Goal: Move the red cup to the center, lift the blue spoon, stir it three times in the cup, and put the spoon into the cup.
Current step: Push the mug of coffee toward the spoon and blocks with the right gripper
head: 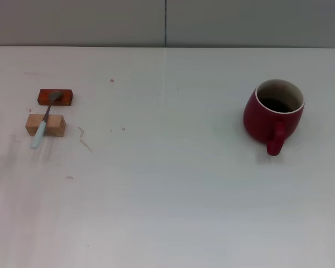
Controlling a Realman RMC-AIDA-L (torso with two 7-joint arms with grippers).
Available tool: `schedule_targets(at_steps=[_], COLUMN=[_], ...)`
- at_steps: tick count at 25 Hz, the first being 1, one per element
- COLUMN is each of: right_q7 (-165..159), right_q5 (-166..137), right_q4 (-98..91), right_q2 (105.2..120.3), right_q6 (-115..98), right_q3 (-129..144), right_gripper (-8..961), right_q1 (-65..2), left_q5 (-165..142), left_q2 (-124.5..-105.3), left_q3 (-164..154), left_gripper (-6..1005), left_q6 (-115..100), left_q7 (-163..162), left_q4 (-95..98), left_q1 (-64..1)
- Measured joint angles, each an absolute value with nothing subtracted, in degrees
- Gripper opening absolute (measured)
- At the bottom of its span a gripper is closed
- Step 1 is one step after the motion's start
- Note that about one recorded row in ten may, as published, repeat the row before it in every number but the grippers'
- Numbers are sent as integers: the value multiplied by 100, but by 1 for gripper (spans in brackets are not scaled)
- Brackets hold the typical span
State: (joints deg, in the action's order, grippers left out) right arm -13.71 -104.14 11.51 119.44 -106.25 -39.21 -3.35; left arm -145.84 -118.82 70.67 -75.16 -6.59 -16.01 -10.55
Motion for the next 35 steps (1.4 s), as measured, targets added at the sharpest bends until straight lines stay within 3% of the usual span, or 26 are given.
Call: schedule_targets(at_steps=[22, 29, 35], right_q7=[-1350, -1330, -1326], right_q5=[-10419, -10419, -10434], right_q4=[1088, 1064, 1034], right_q2=[11948, 11940, 11929], right_q6=[-9428, -9076, -8772], right_q3=[-3817, -3770, -3768], right_gripper=[734, 534, 270], right_q1=[-584, -725, -880], left_q5=[-14616, -14612, -14612], left_q2=[-11882, -11882, -11874], left_q3=[7067, 7066, 7066], left_gripper=[824, 822, 820], left_q6=[-7480, -7467, -7455], left_q7=[-660, -658, -644], left_q4=[-1572, -1569, -1558], left_q1=[-1105, -1108, -1108])
